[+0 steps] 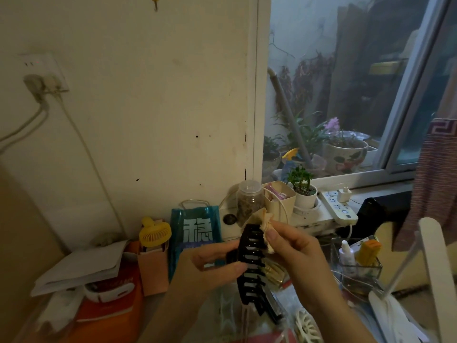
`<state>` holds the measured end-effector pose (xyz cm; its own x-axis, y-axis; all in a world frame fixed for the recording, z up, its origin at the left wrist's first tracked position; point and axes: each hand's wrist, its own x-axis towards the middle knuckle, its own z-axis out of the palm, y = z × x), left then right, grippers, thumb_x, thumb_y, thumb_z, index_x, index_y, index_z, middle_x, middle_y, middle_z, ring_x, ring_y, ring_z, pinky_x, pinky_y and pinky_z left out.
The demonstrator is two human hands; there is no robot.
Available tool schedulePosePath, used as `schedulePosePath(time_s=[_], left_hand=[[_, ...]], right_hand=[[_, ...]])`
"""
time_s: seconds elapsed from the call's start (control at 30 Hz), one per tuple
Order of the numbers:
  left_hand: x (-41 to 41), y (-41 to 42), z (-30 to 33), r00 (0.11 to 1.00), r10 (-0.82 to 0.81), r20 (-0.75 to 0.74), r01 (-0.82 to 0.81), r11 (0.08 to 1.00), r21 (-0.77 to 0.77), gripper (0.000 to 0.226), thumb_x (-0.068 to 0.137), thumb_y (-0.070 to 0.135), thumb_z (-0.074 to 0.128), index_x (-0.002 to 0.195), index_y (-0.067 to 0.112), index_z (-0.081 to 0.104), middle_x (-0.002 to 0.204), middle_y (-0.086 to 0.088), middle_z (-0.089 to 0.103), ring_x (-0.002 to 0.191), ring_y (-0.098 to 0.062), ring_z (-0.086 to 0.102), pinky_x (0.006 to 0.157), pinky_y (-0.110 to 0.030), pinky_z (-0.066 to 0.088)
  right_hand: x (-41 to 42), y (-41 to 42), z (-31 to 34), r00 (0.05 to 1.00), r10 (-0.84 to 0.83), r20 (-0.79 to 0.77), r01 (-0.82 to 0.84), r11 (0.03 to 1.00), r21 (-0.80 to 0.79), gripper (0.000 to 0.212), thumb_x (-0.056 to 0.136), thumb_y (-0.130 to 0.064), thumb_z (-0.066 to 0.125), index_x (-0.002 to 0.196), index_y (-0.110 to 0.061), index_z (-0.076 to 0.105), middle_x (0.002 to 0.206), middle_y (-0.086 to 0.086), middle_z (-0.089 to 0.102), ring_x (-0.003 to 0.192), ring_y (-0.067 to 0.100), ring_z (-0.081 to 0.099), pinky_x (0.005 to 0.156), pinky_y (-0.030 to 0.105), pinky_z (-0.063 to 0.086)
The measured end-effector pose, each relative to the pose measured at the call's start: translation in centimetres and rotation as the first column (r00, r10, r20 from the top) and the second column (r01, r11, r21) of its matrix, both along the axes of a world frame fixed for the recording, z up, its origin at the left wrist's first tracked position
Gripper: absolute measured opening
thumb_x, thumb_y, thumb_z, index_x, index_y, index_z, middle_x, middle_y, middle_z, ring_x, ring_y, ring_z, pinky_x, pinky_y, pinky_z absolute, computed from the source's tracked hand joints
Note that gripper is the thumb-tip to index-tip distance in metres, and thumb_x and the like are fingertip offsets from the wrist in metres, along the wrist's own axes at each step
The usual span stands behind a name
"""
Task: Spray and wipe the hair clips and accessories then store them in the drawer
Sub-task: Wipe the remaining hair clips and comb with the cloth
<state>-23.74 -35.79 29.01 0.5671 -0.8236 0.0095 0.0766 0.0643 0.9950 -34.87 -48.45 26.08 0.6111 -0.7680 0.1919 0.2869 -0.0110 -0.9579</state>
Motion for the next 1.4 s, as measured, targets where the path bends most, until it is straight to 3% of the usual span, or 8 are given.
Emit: schedulePosePath(time_s=[0.2,0.4,0.53,0.7,0.87,1.0,1.23,1.4], left_hand=[[0.3,-0.5,-0.6,0.995,0.031,-0.099,-0.043,0.992,-0.119,0.031,0.063,0.002,0.065,0.076,0.028,0.078,0.09,-0.009,0.075,0.083,-0.024,0.072,0.06,-0.027,0.058],[0.9,-0.6,-1.0,0.992,0.049,-0.112,-0.065,0.989,-0.136,0.03,0.062,0.005,0.066,0.076,0.029,0.078,0.089,-0.008,0.075,0.082,-0.024,0.072,0.061,-0.027,0.059],[1.2,-0.7,-1.5,0.99,0.062,-0.124,-0.08,0.987,-0.14,0.029,0.063,0.005,0.066,0.077,0.027,0.078,0.089,-0.01,0.075,0.084,-0.025,0.072,0.061,-0.027,0.059],[1.3,-0.5,-1.8,0.995,0.065,-0.073,-0.075,0.988,-0.138,0.031,0.068,0.004,0.066,0.079,0.03,0.078,0.092,-0.008,0.075,0.086,-0.025,0.072,0.064,-0.026,0.059],[1.6,-0.5,-2.4,0.993,0.01,-0.117,-0.021,0.996,-0.086,0.023,0.07,0.003,0.065,0.076,0.021,0.079,0.088,-0.009,0.075,0.081,-0.023,0.073,0.059,-0.023,0.057],[1.9,-0.1,-4.0,0.985,-0.092,-0.145,0.096,0.995,0.022,0.033,0.063,0.012,0.067,0.095,0.009,0.075,0.094,-0.013,0.074,0.086,-0.027,0.072,0.065,-0.028,0.058],[2.7,1.3,-5.8,0.97,-0.223,-0.097,0.239,0.947,0.214,0.029,0.069,0.019,0.075,0.098,0.016,0.076,0.099,-0.014,0.073,0.091,-0.029,0.069,0.072,-0.027,0.055],[2.4,2.2,-6.6,0.981,-0.143,-0.128,0.169,0.96,0.221,0.034,0.068,0.019,0.068,0.101,0.012,0.072,0.083,-0.002,0.074,0.067,-0.015,0.07,0.057,-0.019,0.051]], right_hand=[[-0.1,1.2,-1.6,0.989,0.132,0.061,-0.141,0.968,0.209,0.024,0.08,-0.013,0.055,0.094,-0.001,0.071,0.088,0.018,0.072,0.076,0.023,0.069,0.063,0.027,0.055],[-0.5,1.8,-2.9,0.99,0.138,0.026,-0.14,0.97,0.199,0.026,0.074,-0.019,0.064,0.091,-0.002,0.073,0.09,0.02,0.072,0.081,0.025,0.067,0.081,0.037,0.053],[-1.2,2.1,-3.4,0.986,0.164,-0.023,-0.158,0.976,0.149,0.022,0.066,-0.027,0.071,0.079,-0.011,0.076,0.065,0.005,0.066,0.064,0.013,0.058,0.069,0.027,0.047],[-2.1,1.7,-4.7,0.972,0.215,-0.098,-0.199,0.968,0.153,0.059,0.044,-0.055,0.086,0.079,-0.008,0.076,0.062,0.012,0.044,0.069,0.024,0.04,0.073,0.034,0.035],[-2.9,0.9,-4.8,0.989,0.096,-0.114,-0.076,0.983,0.166,0.07,0.038,-0.058,0.087,0.086,-0.008,0.076,0.085,0.024,0.068,0.08,0.034,0.062,0.085,0.042,0.049],[-2.9,0.6,-3.6,0.998,-0.019,-0.056,0.028,0.987,0.159,0.023,0.07,-0.026,0.068,0.086,-0.011,0.077,0.092,0.018,0.072,0.095,0.037,0.065,0.089,0.041,0.051],[-3.0,0.1,-4.2,0.972,0.124,-0.199,-0.116,0.992,0.048,0.04,0.067,-0.022,0.082,0.104,-0.01,0.071,0.098,0.008,0.073,0.096,0.024,0.068,0.085,0.034,0.056],[-2.5,0.6,-6.1,0.96,0.113,-0.255,-0.097,0.993,0.071,0.038,0.046,-0.028,0.087,0.078,-0.012,0.076,0.077,0.008,0.073,0.075,0.02,0.067,0.065,0.024,0.054]])
